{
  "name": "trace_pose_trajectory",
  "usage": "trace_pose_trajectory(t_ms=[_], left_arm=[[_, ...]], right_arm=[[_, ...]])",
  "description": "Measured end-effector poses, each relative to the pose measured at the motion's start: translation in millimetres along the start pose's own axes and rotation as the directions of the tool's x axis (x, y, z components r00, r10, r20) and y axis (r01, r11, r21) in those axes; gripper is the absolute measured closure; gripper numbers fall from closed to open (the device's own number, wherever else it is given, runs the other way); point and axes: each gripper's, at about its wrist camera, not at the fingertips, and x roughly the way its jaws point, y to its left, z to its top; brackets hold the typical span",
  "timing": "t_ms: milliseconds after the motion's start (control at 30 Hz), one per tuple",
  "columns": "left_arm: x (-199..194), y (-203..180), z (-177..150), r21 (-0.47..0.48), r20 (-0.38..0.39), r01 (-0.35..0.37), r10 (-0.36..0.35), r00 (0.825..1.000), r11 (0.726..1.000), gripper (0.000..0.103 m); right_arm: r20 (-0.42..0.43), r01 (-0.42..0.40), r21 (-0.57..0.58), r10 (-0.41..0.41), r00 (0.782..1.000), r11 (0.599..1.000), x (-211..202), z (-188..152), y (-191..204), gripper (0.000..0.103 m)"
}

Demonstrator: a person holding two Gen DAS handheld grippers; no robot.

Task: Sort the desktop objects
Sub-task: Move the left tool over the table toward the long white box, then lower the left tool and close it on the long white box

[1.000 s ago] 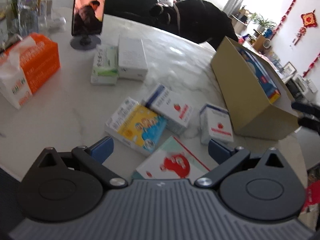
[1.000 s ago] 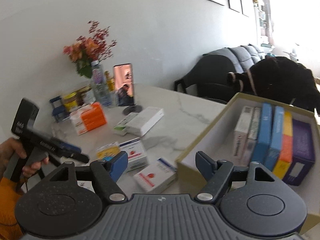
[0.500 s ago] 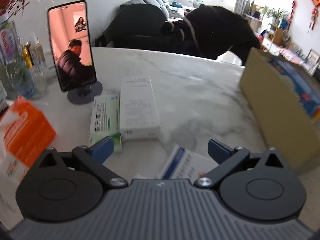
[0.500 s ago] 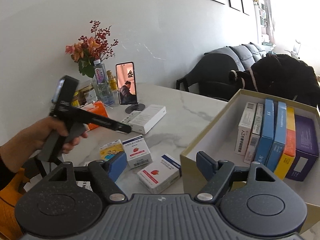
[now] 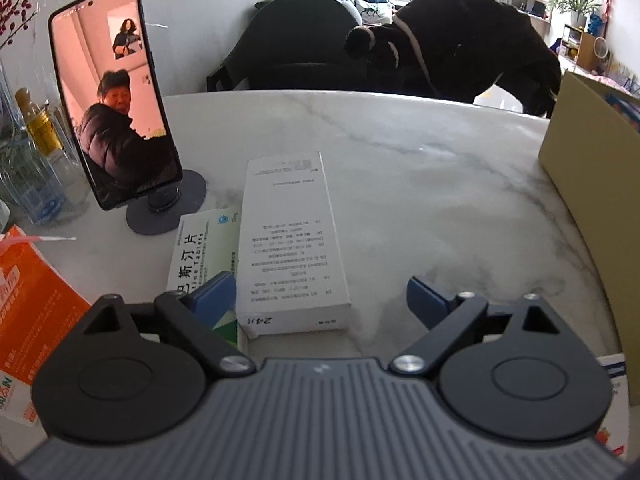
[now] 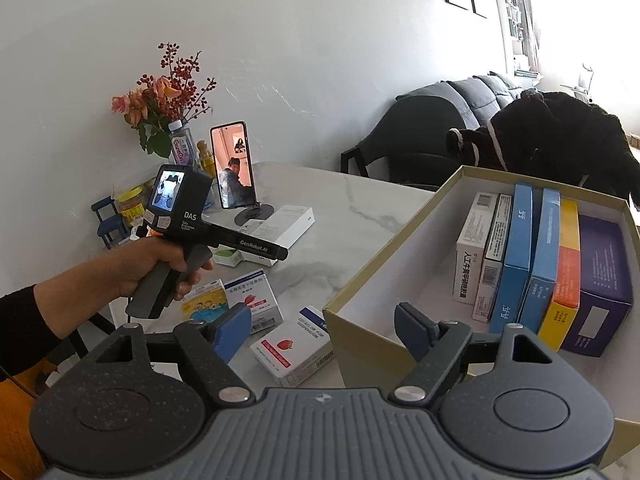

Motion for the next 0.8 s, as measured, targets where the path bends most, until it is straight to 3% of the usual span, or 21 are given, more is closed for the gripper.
trace_pose_trajectory(t_ms=[267, 367, 433, 533, 567, 800], left_arm=[[-3.5, -6.4, -2.3, 0.082, 0.025, -0.091, 0.089, 0.996, 0.993, 0.043], [-6.0, -7.5, -2.8, 0.104, 0.033, -0.084, 0.081, 0.996, 0.991, 0.051], [-7.3, -8.3, -2.6, 0.111, 0.032, -0.077, 0.074, 0.997, 0.991, 0.049], [-7.1, -6.1, -2.5, 0.091, 0.038, -0.054, 0.051, 0.998, 0.994, 0.029], [-6.1, -4.7, -2.5, 0.08, 0.041, -0.049, 0.046, 0.998, 0.996, 0.027], [-6.4, -13.2, -3.6, 0.111, 0.061, 0.036, -0.042, 0.997, 0.993, 0.026]], right_arm=[[-0.007, -0.008, 0.01, 0.008, 1.0, 1.0, 7.7, 1.6, -0.4, 0.022], [-0.009, -0.012, 0.01, 0.012, 1.0, 1.0, 10.0, 1.7, 1.4, 0.022], [-0.009, -0.012, 0.008, 0.013, 1.0, 1.0, 10.8, 2.0, 3.0, 0.022], [-0.01, -0.013, 0.004, 0.013, 1.0, 1.0, 10.6, 2.9, 5.2, 0.022], [-0.01, -0.013, 0.002, 0.013, 1.0, 1.0, 10.3, 3.2, 5.8, 0.022], [-0.006, -0.011, 0.0, 0.011, 1.0, 1.0, 9.0, 4.9, 5.3, 0.021]])
